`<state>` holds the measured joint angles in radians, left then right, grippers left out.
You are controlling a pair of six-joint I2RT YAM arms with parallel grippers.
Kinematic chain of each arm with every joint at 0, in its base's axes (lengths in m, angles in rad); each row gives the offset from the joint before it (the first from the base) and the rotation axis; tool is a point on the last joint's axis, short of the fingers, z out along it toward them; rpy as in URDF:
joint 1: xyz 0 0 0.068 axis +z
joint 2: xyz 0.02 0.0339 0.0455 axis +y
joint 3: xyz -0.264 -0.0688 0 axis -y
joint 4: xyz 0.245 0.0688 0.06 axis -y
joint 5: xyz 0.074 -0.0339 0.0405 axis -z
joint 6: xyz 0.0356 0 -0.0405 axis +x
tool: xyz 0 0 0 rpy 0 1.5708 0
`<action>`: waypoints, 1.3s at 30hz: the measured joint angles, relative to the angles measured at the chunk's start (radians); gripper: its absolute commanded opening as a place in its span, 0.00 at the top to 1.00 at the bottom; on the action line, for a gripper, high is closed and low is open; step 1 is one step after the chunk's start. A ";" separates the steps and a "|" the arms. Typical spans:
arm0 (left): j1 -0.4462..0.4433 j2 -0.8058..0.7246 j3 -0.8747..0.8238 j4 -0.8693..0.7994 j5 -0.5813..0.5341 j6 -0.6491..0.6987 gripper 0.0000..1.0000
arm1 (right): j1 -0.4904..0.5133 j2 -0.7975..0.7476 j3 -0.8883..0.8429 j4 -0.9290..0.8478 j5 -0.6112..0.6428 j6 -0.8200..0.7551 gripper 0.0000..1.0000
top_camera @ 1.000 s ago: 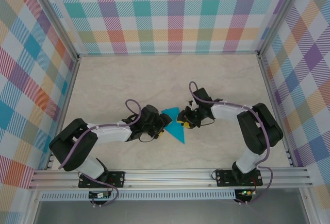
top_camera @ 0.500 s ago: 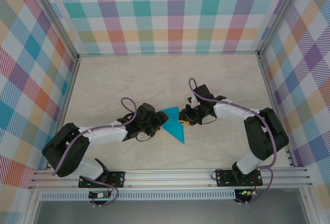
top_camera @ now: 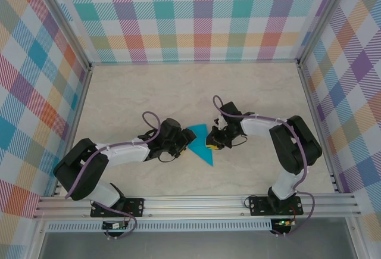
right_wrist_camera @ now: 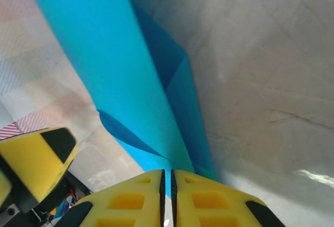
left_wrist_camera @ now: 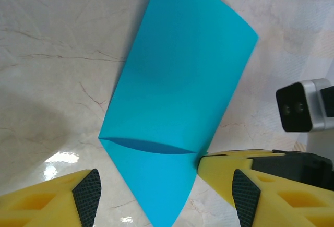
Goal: Fold a paper plane with a square sheet of paper (pick it up from the middle)
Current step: Fold the wing for the fifth time at the center of the table.
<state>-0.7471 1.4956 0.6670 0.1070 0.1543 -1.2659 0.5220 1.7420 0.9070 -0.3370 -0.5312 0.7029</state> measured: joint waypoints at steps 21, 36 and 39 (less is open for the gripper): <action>0.024 0.089 0.043 0.016 0.041 0.026 0.31 | -0.104 0.031 -0.122 0.164 -0.177 0.048 0.86; 0.051 0.155 0.071 0.067 0.074 0.040 0.32 | -0.108 0.038 -0.119 0.162 -0.185 0.048 0.87; 0.056 0.183 0.083 0.084 0.093 0.048 0.32 | -0.108 0.038 -0.119 0.162 -0.185 0.048 0.87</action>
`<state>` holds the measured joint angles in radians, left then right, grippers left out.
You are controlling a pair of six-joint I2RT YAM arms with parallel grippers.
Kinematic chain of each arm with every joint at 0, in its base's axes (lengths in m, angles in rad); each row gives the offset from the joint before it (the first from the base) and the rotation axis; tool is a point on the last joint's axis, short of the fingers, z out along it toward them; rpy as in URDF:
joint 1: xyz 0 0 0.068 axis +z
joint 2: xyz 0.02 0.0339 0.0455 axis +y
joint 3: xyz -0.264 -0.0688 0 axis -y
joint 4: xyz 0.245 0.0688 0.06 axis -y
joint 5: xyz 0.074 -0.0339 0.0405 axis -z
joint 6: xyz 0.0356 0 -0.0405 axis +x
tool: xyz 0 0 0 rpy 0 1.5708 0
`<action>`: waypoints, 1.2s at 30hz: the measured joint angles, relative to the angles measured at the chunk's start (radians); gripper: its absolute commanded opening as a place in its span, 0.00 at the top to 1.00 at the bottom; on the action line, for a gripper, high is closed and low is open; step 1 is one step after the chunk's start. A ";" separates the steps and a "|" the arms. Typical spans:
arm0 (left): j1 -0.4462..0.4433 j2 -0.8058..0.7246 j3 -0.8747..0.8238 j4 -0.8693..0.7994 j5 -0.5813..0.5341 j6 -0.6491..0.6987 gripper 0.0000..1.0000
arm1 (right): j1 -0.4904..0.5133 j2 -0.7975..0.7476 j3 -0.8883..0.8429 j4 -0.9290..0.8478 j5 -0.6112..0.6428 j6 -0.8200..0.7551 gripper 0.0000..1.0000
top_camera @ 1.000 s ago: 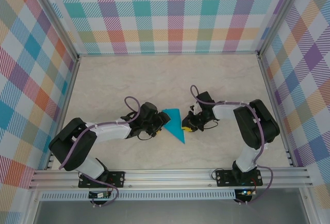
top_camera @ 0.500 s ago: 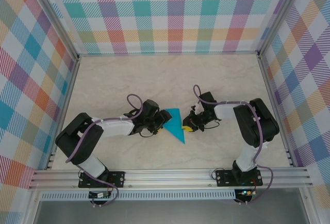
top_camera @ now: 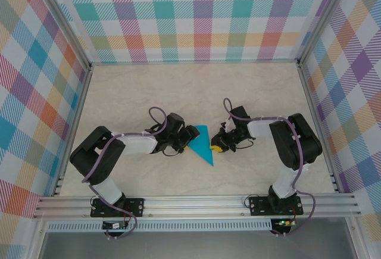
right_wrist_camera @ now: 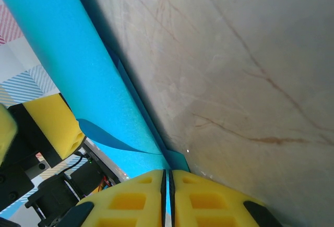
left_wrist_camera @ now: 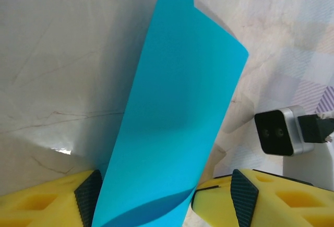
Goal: Fold a paper plane with a square sheet of paper (pick it up from the middle)
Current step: Fold the wing for the fifth time at the center of the table.
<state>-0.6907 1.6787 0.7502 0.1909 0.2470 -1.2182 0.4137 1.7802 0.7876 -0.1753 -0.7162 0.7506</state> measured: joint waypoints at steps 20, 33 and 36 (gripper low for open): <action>0.085 0.069 0.025 0.082 0.132 0.080 0.51 | -0.001 0.011 0.015 -0.019 -0.003 -0.012 0.87; 0.119 0.075 0.076 0.051 0.225 0.195 0.91 | 0.000 0.009 0.027 -0.031 -0.009 -0.002 0.78; 0.120 0.074 0.088 0.024 0.223 0.219 0.94 | 0.005 -0.013 0.027 -0.031 0.022 -0.001 0.70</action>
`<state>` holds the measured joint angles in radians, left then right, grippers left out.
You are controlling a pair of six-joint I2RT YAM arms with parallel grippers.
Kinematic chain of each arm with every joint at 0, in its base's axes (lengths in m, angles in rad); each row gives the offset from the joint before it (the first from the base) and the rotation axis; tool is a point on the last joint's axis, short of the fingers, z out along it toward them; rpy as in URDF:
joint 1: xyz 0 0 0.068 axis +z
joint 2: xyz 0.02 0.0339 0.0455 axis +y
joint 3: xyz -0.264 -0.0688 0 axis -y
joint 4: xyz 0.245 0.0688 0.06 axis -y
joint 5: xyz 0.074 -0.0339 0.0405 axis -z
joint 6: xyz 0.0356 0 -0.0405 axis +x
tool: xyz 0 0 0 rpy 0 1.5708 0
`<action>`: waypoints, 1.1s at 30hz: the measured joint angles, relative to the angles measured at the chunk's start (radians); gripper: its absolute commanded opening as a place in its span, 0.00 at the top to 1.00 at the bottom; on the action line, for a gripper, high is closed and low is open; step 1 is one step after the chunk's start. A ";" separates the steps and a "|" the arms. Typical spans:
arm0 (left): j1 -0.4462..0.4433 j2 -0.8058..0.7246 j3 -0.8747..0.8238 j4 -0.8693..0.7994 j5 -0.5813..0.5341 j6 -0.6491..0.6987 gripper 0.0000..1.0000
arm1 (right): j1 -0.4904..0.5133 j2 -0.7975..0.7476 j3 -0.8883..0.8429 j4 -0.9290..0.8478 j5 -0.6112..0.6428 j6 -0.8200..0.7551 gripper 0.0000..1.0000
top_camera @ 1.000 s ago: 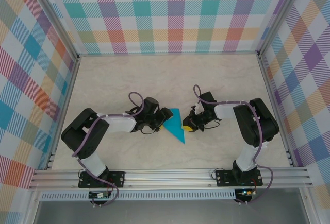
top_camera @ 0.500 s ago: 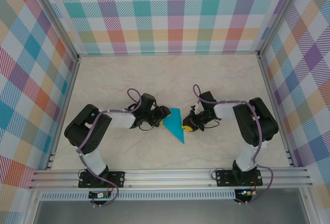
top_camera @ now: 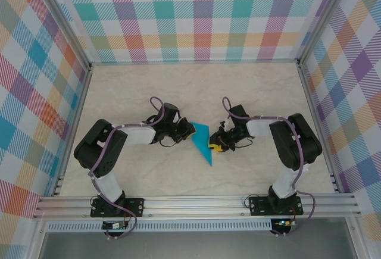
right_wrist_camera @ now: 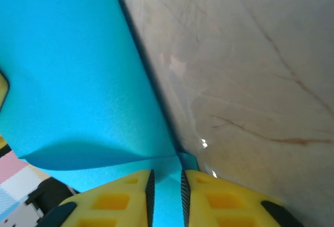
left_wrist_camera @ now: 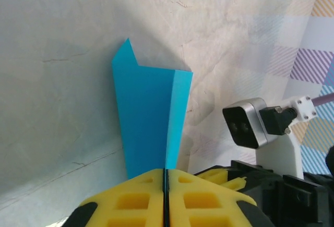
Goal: Fold a paper plane with a square sheet of paper (pick it up from the middle)
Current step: Fold the wing for the fifth time at the center of the table.
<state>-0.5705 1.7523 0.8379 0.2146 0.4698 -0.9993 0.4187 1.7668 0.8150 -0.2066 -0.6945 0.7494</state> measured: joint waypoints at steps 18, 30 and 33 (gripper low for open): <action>0.000 -0.123 0.003 -0.223 -0.128 0.076 0.95 | 0.159 -0.418 -0.060 -0.026 0.446 -0.144 0.49; 0.000 -0.123 0.003 -0.247 -0.150 0.054 0.94 | 0.628 -0.365 0.013 -0.092 0.910 -0.313 0.48; 0.000 -0.123 0.003 -0.247 -0.150 0.050 0.95 | 0.692 -0.302 0.050 -0.096 0.992 -0.339 0.51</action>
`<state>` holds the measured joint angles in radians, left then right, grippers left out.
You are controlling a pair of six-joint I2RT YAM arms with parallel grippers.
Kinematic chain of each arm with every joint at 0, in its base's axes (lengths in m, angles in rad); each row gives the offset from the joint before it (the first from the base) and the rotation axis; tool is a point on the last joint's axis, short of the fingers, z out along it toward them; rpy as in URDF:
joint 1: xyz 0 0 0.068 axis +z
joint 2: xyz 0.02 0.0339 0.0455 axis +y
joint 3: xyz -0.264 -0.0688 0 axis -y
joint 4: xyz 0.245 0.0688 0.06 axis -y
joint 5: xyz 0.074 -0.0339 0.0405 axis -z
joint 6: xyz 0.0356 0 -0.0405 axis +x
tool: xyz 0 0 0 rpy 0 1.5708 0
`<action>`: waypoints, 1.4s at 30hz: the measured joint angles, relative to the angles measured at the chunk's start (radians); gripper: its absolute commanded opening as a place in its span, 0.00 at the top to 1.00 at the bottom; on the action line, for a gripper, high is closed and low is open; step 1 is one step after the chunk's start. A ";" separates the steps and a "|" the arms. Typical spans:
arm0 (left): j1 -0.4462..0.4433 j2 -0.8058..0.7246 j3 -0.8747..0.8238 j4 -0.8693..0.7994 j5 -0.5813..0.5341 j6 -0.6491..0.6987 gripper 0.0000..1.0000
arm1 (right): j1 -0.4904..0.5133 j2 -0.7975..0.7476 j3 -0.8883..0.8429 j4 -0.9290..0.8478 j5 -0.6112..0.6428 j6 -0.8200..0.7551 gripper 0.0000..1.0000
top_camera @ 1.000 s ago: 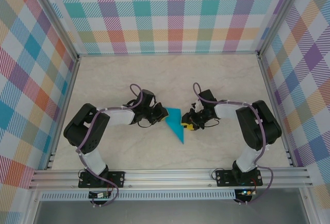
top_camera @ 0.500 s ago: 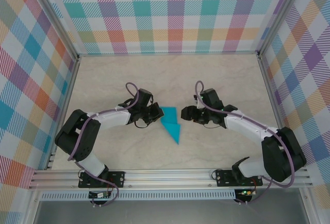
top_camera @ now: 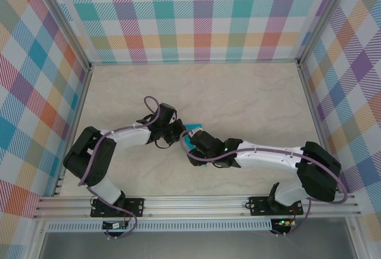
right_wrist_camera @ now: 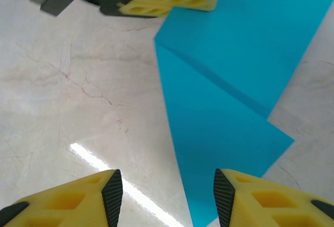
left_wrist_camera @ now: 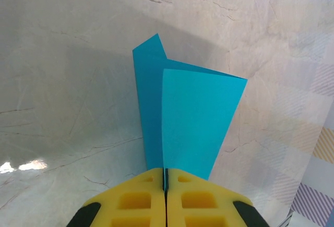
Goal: Fold a paper plane with a square sheet of paper (pick it up from the middle)
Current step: Fold the wing for the fifth time at the center of the table.
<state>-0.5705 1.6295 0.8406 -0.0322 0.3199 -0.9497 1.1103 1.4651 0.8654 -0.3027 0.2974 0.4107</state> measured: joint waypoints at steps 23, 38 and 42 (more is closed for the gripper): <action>0.000 0.000 0.000 -0.018 0.000 -0.003 0.94 | 0.085 0.275 0.145 -0.148 0.326 0.038 0.71; 0.000 0.000 0.000 -0.019 0.000 -0.003 0.94 | 0.117 0.275 0.145 -0.162 0.350 0.067 0.74; 0.000 0.000 0.000 -0.019 0.000 -0.003 0.94 | 0.121 0.275 0.145 -0.163 0.351 0.077 0.77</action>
<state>-0.5705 1.6295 0.8406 -0.0513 0.3199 -0.9527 1.2316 1.7401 1.0100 -0.4656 0.6487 0.4873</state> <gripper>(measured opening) 0.062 0.239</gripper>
